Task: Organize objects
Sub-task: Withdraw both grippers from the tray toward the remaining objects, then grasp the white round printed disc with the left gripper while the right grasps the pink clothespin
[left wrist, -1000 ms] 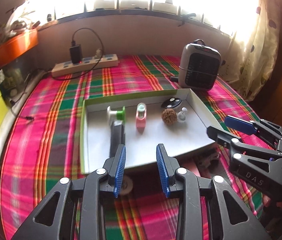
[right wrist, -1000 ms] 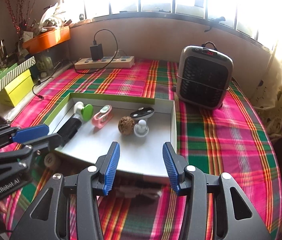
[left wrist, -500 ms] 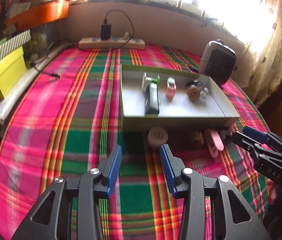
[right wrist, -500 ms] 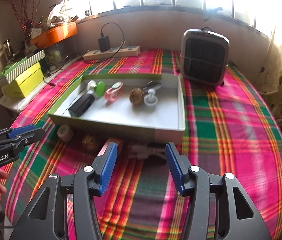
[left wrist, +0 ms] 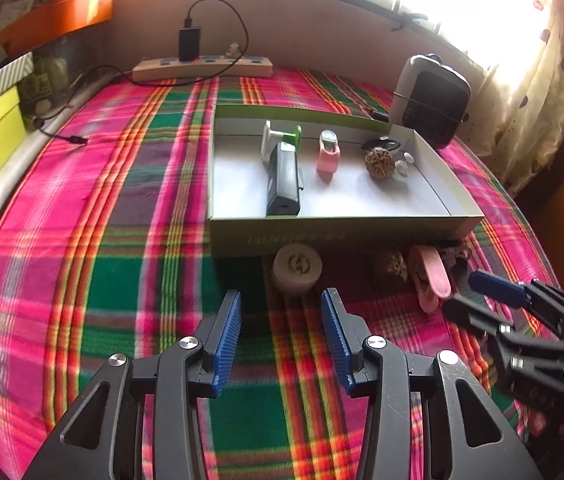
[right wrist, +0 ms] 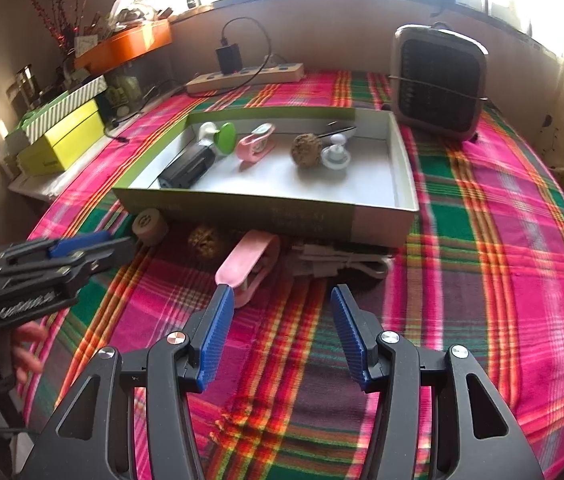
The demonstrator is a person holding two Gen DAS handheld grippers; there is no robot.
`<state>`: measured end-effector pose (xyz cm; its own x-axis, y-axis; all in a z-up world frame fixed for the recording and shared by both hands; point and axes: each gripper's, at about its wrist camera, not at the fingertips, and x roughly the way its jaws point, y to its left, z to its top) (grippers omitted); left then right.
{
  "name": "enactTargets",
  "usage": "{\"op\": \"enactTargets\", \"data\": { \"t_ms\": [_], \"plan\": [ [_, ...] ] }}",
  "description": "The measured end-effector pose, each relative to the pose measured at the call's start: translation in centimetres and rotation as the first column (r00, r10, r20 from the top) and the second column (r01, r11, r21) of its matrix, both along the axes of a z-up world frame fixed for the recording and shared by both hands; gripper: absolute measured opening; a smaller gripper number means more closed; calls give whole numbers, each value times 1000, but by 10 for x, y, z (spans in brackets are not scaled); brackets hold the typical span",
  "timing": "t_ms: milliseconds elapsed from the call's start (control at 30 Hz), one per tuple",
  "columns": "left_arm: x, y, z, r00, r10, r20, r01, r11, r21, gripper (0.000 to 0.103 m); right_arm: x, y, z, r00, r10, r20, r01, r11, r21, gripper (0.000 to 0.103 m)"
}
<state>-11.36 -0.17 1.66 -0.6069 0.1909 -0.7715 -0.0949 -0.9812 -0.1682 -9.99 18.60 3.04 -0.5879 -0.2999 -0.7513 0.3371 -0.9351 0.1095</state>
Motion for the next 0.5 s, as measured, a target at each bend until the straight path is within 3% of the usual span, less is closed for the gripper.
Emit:
{"op": "enactTargets", "data": {
  "t_ms": [233, 500],
  "plan": [
    [-12, 4, -4, 1000, -7, 7, 7, 1000, -14, 39, -1, -11, -5, 998, 46, 32, -45, 999, -9, 52],
    [-19, 5, -4, 1000, -14, 3, 14, 1000, -19, 39, -14, -19, -8, 999, 23, 29, -23, 1000, 12, 52]
  ]
}}
